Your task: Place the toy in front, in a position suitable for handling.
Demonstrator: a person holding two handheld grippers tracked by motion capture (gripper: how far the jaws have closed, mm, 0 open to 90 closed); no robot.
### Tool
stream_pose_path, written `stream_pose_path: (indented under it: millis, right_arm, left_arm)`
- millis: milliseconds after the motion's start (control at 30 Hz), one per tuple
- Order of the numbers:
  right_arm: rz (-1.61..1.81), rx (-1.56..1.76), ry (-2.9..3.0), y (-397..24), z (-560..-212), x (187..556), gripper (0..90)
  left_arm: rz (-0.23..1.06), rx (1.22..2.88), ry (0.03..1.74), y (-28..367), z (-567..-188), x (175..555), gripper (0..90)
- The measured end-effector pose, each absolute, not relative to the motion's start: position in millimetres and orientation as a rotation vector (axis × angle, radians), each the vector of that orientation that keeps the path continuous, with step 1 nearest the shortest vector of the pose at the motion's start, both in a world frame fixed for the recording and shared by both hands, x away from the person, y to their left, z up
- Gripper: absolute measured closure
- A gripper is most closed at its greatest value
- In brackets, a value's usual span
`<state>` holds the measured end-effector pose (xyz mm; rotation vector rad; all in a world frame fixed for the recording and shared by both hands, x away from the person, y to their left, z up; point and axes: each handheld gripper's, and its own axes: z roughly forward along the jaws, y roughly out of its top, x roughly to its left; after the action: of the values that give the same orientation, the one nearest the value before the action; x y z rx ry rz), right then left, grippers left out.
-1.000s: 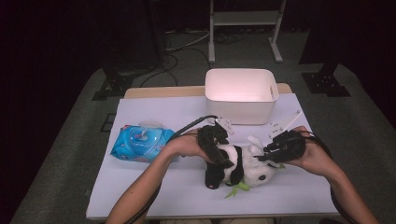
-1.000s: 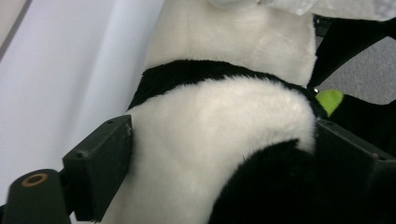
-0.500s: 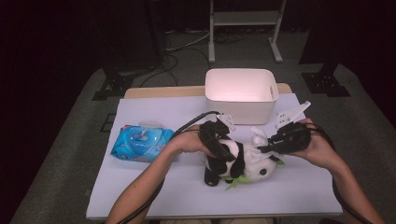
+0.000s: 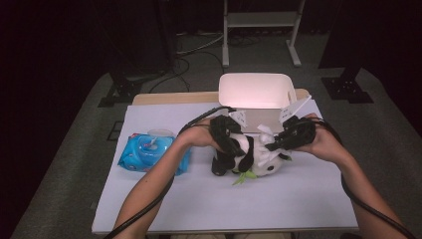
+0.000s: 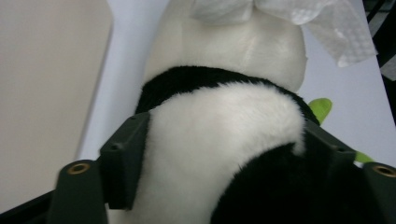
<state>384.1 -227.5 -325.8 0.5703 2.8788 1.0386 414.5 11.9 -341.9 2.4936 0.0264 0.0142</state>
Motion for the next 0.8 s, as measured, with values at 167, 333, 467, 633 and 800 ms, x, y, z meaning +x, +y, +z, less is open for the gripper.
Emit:
stream_pose_path:
  millis: [167, 333, 467, 633, 800]
  right_arm:
    - [1.033, 0.549, 2.904, -222, -333, 370, 77.1]
    - [1.023, 0.544, 2.910, -225, -340, 351, 77.1]
    - [1.022, 0.537, 2.915, -226, -346, 336, 77.1]
    - [1.016, 0.512, 2.926, -228, -354, 326, 77.1]
    - [1.023, 0.494, 2.928, -225, -354, 320, 77.1]
  left_arm:
    - [0.029, 2.431, 0.008, 23, -339, 397, 19.7]
    - [0.042, 2.386, 0.031, 35, -329, 381, 18.2]
    - [0.056, 2.406, 0.062, 43, -326, 370, 16.8]
    - [0.067, 2.430, 0.100, 50, -326, 364, 15.7]
    - [0.034, 2.418, 0.111, 51, -339, 361, 15.9]
